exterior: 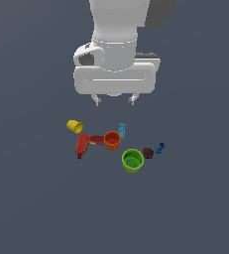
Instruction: Pick up a designated object from a clutter of objects.
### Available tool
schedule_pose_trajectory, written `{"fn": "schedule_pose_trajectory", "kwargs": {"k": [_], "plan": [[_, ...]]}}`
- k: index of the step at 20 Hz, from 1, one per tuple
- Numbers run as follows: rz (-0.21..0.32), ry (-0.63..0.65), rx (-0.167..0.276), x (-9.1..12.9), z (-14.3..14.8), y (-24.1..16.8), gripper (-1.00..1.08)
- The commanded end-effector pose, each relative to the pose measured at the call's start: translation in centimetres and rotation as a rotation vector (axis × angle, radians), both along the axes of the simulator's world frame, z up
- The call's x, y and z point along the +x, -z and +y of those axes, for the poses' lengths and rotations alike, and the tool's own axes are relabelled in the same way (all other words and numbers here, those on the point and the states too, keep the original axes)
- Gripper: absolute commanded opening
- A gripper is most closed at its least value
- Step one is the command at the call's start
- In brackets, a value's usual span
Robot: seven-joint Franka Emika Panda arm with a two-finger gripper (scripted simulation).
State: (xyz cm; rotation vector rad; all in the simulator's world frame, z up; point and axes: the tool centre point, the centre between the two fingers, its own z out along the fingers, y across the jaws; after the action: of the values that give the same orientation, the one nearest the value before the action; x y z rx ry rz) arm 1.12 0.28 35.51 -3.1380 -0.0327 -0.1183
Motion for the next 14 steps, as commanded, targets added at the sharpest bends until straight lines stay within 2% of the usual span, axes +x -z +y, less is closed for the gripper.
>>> {"fn": "schedule_pose_trajectory", "kwargs": {"k": [1, 7, 14], "plan": [[-0.001, -0.001, -0.001, 0.0, 0.0, 0.0, 1.00], [0.003, 0.007, -0.001, -0.1, 0.2, 1.4, 1.00], [0.012, 0.031, -0.001, -0.8, 0.8, 5.5, 1.00]]}}
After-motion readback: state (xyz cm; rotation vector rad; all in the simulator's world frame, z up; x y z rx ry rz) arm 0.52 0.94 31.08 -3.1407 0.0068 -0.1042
